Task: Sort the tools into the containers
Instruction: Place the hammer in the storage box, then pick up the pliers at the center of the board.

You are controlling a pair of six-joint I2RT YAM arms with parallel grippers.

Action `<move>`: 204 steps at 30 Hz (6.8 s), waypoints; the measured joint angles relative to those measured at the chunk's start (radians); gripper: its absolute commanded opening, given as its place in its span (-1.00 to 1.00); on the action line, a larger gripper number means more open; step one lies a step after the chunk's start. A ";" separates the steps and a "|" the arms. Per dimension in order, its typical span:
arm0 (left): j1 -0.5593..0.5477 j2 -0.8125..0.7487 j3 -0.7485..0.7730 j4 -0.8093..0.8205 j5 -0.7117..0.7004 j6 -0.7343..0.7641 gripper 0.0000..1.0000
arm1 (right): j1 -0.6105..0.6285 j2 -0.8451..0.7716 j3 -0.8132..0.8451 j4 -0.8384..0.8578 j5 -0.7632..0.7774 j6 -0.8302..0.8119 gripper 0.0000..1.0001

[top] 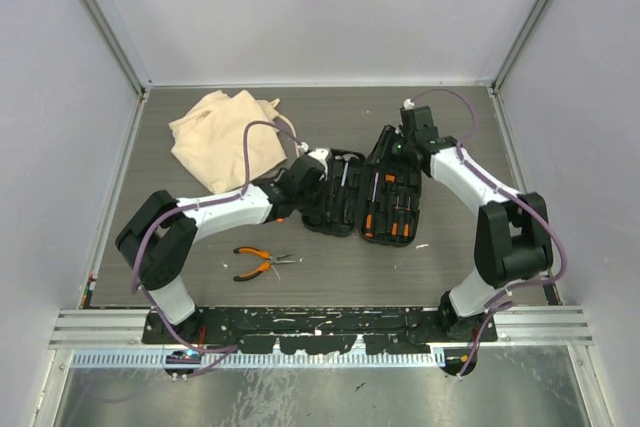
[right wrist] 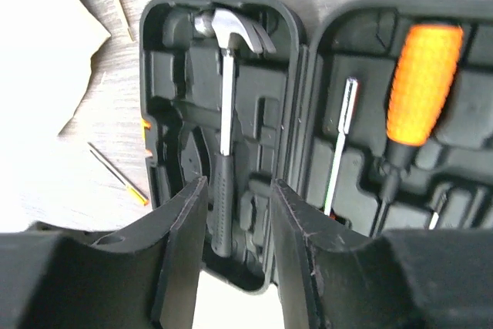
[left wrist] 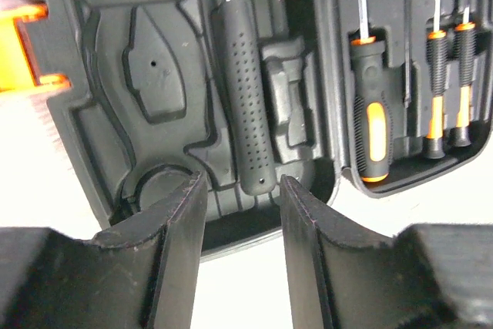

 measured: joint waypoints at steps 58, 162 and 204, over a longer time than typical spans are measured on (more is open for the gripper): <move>0.000 0.027 0.105 0.031 -0.014 -0.050 -0.27 | 0.146 0.513 0.461 -0.130 0.206 -0.026 -0.98; 0.182 -0.406 -0.080 -0.553 0.059 0.360 0.63 | 0.143 -0.121 -0.129 0.072 0.099 -0.155 0.00; 0.009 -0.316 -0.360 -0.303 0.289 1.120 0.49 | 0.109 -0.250 -0.301 0.121 0.116 -0.152 0.01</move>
